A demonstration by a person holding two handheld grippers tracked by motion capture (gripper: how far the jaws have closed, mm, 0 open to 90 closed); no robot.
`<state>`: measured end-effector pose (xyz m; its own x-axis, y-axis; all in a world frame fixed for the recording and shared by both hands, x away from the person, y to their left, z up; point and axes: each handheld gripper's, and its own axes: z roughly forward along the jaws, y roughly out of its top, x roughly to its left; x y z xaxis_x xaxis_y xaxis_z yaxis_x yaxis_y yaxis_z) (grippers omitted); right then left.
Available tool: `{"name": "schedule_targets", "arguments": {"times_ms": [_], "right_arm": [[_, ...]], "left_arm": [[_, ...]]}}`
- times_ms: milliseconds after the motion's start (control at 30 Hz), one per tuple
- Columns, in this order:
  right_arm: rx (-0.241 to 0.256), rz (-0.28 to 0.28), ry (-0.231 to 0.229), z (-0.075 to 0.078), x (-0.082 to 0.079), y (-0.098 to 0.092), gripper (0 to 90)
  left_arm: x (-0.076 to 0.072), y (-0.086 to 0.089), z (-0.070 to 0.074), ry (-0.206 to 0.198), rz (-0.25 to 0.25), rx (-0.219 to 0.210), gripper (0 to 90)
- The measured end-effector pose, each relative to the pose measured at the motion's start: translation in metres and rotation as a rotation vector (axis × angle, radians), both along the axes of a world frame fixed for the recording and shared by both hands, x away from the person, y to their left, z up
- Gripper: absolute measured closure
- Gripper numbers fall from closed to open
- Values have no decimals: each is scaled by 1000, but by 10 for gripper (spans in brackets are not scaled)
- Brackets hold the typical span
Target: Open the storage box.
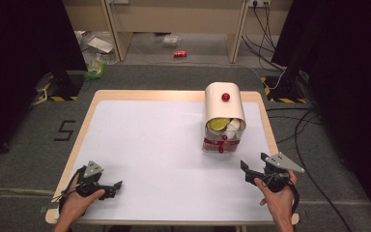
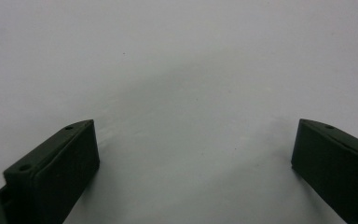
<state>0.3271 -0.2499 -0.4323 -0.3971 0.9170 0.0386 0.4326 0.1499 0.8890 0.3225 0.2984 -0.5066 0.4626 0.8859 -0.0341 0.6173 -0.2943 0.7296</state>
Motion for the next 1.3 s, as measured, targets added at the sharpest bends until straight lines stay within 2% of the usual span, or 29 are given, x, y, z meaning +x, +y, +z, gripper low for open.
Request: {"name": "schedule_targets", "arguments": {"times_ms": [700,967,1300], "right_arm": [[8,30,-34,21,-1,13,205],[12,58,-54,32,-1,20,205],[11,67,-74,42,-1,20,205]], "left_arm": [[0,0,0,0,1,-1,0],[0,0,0,0,1,-1,0],[0,0,0,1,0,2,0]]}}
